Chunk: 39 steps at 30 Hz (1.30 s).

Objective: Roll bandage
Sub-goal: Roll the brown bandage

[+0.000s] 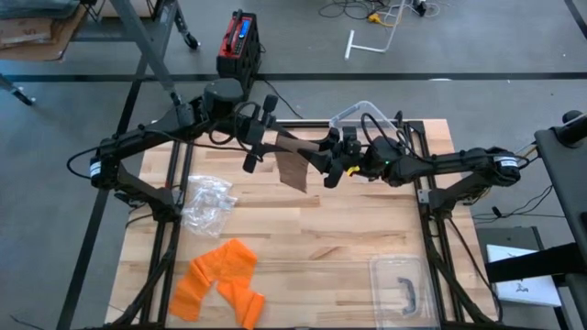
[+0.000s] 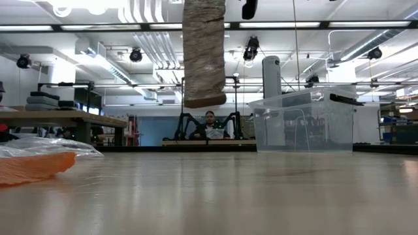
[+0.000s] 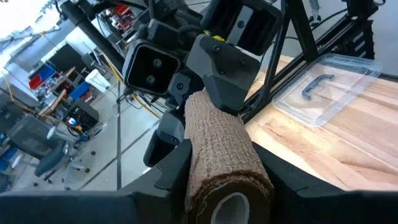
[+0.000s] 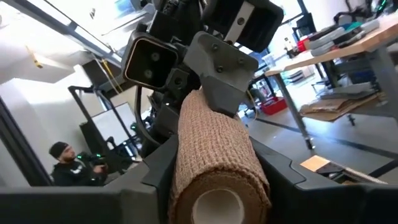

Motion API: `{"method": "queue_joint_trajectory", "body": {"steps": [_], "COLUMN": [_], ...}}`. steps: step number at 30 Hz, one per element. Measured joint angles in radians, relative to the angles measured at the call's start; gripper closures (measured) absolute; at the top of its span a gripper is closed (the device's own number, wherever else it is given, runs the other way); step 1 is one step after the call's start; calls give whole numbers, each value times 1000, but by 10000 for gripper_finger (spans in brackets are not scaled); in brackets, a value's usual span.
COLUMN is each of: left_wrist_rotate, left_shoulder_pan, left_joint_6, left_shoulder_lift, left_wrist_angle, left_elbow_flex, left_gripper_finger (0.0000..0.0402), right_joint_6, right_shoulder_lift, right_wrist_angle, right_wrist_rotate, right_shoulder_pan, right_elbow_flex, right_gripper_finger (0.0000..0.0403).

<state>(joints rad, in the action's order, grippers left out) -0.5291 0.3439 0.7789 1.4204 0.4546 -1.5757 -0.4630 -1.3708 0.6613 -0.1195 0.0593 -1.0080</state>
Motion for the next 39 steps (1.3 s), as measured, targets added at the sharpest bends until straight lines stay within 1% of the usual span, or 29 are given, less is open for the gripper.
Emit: {"method": "queue_joint_trajectory", "body": {"steps": [4,8,13,14,18,20,24,29,33,39], "left_wrist_rotate": [5,4,-10,-23,-131,-134,-103,-97,-101,-105], "left_shoulder_pan": [1,20,40,41,40,40,44,45,44,56], "left_joint_6": [-121,-343,-537,-560,-603,-625,-633,-646,-657,-657], "left_shoulder_lift": [0,-7,-6,-4,12,18,40,61,74,69], "left_wrist_angle": [2,8,6,-3,-22,-27,-73,-113,-108,-118], "left_elbow_flex": [0,1,1,1,1,1,1,1,1,1], "left_gripper_finger": [245,209,157,146,111,101,97,109,129,172], "right_joint_6": [40,120,204,219,253,258,260,263,275,293], "right_shoulder_lift": [0,0,0,0,0,0,0,4,24,55], "right_wrist_angle": [1,8,3,2,2,2,-12,-35,-34,-58], "right_wrist_rotate": [-7,-26,-59,-65,-65,-65,-67,-65,-66,-67], "right_shoulder_pan": [0,0,0,0,0,-1,0,0,0,0], "right_elbow_flex": [0,0,0,0,0,0,0,0,0,0], "right_gripper_finger": [262,260,268,270,274,273,272,278,280,280]}}
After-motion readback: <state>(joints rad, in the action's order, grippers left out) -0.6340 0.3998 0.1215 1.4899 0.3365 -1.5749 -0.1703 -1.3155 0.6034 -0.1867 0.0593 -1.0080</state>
